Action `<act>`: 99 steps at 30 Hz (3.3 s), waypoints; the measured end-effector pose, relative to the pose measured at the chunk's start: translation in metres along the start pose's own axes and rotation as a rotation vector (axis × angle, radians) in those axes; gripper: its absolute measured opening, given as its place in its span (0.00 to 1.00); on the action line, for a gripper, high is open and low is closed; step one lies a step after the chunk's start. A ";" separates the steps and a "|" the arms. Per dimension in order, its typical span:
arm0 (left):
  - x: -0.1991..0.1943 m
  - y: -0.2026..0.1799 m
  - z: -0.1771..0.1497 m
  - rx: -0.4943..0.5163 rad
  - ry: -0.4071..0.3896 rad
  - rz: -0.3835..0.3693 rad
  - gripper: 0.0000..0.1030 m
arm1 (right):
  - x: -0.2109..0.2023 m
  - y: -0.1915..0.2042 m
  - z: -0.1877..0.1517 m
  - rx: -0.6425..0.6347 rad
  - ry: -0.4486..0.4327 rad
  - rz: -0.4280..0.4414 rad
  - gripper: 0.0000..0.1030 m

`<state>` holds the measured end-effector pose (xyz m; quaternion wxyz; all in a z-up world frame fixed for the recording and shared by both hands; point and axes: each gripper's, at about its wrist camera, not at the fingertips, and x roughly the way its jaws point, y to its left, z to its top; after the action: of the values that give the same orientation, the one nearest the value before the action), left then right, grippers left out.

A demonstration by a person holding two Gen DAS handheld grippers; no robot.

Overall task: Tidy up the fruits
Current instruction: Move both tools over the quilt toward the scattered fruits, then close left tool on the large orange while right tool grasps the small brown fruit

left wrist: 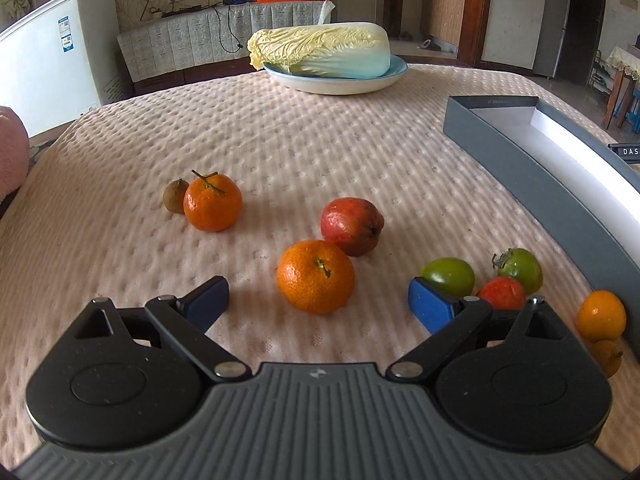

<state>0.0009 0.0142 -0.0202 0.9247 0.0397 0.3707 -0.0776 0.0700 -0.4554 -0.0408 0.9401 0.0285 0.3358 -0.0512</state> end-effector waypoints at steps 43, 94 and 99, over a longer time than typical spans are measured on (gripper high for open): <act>-0.100 -0.041 -0.034 -0.108 -0.115 0.055 1.00 | -0.276 0.148 -0.103 -0.196 -0.394 0.204 0.99; -0.067 -0.074 -0.050 -0.060 -0.011 -0.149 0.55 | -0.209 0.233 -0.135 -0.361 -0.036 0.293 0.30; -0.065 -0.076 -0.050 -0.050 -0.017 -0.144 0.52 | -0.204 0.235 -0.134 -0.372 -0.029 0.288 0.19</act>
<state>-0.0925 -0.0469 -0.0125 0.9204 -0.0108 0.3667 -0.1349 -0.1443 -0.1943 -0.0106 0.9315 -0.0982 0.3183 0.1459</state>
